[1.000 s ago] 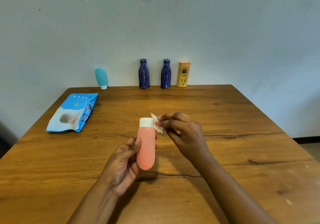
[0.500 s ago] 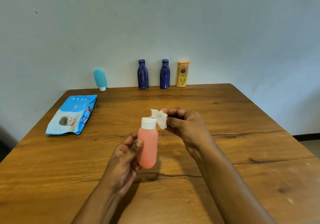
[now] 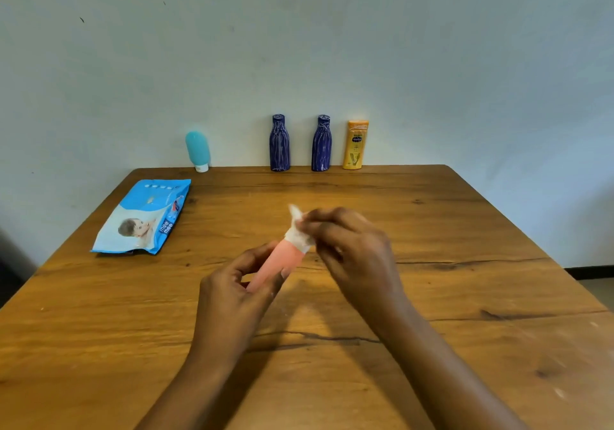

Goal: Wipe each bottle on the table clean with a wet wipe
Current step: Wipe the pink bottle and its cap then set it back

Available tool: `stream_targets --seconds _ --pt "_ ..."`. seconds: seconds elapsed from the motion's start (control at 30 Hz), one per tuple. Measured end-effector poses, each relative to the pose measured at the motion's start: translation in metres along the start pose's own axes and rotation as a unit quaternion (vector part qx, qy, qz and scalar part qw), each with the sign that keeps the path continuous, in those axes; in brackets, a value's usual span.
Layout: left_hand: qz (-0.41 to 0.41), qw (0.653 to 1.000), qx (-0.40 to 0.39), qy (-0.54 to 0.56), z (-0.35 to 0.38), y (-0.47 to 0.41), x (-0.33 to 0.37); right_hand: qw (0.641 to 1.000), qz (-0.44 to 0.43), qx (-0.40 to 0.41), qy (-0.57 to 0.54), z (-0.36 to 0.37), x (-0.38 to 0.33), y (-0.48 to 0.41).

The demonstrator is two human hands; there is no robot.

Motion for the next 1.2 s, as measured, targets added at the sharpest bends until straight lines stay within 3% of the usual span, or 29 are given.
stream_targets --seconds 0.07,0.13,0.27,0.33,0.43,0.6,0.73,0.8,0.87,0.93,1.0,1.13,1.2 --pt "0.061 0.994 -0.002 -0.088 -0.001 0.003 0.008 0.993 -0.054 -0.066 0.077 0.014 -0.007 0.004" --pt "0.123 0.981 0.001 -0.153 -0.002 0.006 0.014 0.989 -0.041 -0.085 0.113 0.014 0.002 0.005" --pt "0.166 0.962 0.006 -0.215 -0.002 0.008 0.011 0.996 0.059 -0.012 0.061 -0.011 0.029 0.006" --pt "0.244 0.937 -0.006 -0.25 0.003 0.01 0.015 0.998 0.037 -0.014 0.039 -0.014 0.018 0.005" --pt "0.354 0.889 -0.033 -0.289 0.007 0.012 0.017 0.992 -0.034 -0.1 0.071 -0.002 -0.002 0.005" --pt "0.448 0.828 -0.078 -0.329 0.01 0.019 0.008 0.984 0.104 -0.124 0.068 -0.012 0.028 -0.003" --pt "0.504 0.784 -0.11 -0.345 0.01 0.019 0.011 0.974 0.055 -0.212 0.062 -0.004 0.012 -0.003" --pt "0.529 0.76 -0.125 -0.355 0.01 0.019 0.012 0.95 0.086 -0.286 0.085 0.007 0.025 -0.004" --pt "0.535 0.759 -0.129 -0.348 0.01 0.019 0.013 0.921 0.195 -0.337 -0.018 0.008 0.043 -0.001" --pt "0.524 0.776 -0.121 -0.33 0.008 0.017 0.012 0.863 0.315 -0.328 -0.221 0.003 0.052 0.005" --pt "0.51 0.796 -0.111 -0.307 0.007 0.015 0.012 0.824 0.354 -0.307 -0.318 -0.002 0.052 0.007" --pt "0.496 0.818 -0.103 -0.272 0.009 0.015 0.012 0.835 0.34 -0.299 -0.311 -0.001 0.046 0.006" --pt "0.481 0.826 -0.105 -0.276 0.01 0.015 0.01 0.894 0.275 -0.285 -0.211 -0.004 0.039 0.002"
Point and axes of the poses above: each hand's wrist, its own y-axis away from the middle knuckle, its own z-axis out of the palm, x = y × z, the point moved 5 cm from there along -y, towards the middle knuckle, and after that the axes turned 7 degrees about y, right-handed, at the moved point
